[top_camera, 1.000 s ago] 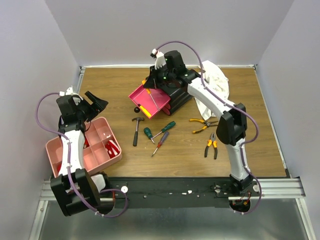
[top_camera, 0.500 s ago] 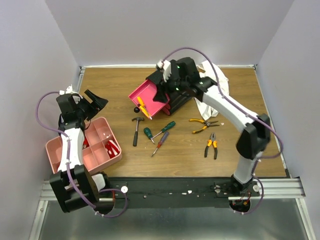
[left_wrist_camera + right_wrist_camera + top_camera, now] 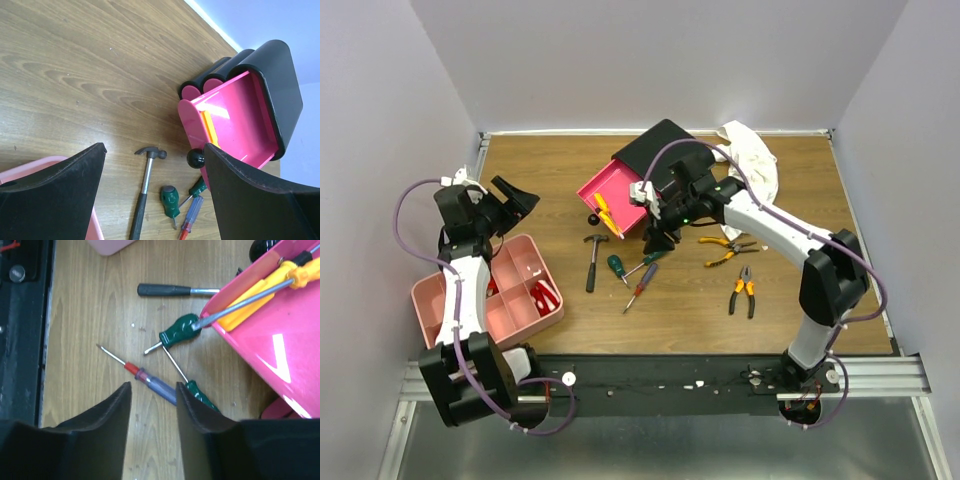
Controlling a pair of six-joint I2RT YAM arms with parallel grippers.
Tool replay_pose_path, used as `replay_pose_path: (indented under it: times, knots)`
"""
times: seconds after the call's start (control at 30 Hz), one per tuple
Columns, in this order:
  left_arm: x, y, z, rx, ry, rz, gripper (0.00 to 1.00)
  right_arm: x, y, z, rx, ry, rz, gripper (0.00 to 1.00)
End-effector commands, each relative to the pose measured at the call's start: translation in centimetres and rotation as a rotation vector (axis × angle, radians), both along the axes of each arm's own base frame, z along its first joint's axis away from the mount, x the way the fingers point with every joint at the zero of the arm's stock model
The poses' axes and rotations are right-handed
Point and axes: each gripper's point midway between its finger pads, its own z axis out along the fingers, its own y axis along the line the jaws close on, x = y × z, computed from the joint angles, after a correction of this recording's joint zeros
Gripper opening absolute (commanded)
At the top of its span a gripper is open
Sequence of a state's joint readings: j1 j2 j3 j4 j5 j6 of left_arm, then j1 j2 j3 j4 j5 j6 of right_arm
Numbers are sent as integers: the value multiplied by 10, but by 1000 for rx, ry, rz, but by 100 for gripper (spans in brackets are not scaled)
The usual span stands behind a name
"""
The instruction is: Sort the tools into containers
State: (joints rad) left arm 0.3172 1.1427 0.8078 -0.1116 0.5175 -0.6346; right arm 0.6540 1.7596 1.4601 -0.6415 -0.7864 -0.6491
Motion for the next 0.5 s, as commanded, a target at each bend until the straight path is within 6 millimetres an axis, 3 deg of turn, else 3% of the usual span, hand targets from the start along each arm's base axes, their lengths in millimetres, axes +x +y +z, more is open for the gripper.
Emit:
replay_pose_path:
  times: [0.0,0.2,0.47]
  knots:
    - [-10,-8,13,13,-43,-32,89,-12,24,4,32,58,59,35]
    - [-17,-8,11,33,-42,-29,90,-12,42,-2,34,81,29,1]
    - [-19,-5,8,34,-42,-17,90,11,55,-9,19,43,-33,1]
